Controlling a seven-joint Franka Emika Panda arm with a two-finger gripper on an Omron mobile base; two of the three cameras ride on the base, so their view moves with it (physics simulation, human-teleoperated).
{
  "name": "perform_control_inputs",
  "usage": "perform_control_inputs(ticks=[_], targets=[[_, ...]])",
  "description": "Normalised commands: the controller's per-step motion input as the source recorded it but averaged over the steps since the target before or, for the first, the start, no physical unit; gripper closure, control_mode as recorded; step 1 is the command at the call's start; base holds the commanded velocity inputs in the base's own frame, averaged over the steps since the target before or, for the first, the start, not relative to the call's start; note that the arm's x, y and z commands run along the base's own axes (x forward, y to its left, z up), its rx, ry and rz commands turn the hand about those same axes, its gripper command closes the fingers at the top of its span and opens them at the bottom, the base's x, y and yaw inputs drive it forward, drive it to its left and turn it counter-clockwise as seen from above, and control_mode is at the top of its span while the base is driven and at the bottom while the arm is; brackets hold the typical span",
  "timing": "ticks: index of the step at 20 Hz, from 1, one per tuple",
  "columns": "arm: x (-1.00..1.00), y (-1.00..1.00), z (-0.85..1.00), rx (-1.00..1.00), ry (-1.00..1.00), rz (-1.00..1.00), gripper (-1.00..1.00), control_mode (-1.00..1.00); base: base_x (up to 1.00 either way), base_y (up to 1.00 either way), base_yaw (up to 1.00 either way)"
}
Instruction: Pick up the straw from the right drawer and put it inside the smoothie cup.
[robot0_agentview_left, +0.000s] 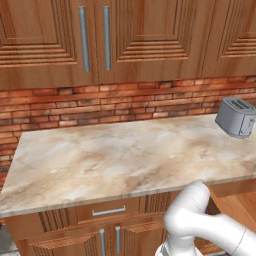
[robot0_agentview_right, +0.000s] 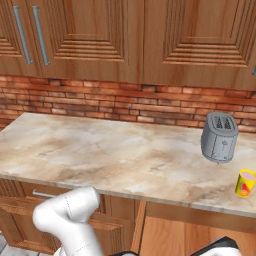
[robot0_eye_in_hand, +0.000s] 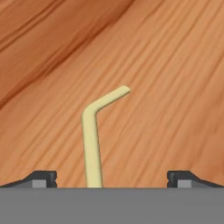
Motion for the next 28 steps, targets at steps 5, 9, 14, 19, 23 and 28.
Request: perform_control_inputs(ticks=[5, 9, 14, 19, 23, 28], targets=[[0.04, 0.00, -0.41, -0.02, 0.04, 0.02, -1.00, -1.00, 0.00, 0.00, 0.00], [0.00, 0.00, -0.46, -0.05, 0.01, 0.03, -1.00, -1.00, 0.00, 0.00, 0.00], [-0.02, 0.00, -0.62, -0.09, 0.00, 0.03, -1.00, -1.00, 0.00, 0.00, 0.00], [-0.27, 0.04, -0.74, -0.12, 0.00, 0.00, 1.00, -1.00, 0.00, 0.00, 0.00], [-0.26, 0.05, -0.48, -0.08, 0.00, 0.00, 1.00, -1.00, 0.00, 0.00, 0.00], [-0.02, 0.07, -0.38, -0.04, 0.07, 0.00, 1.00, -1.00, 0.00, 0.00, 0.00]])
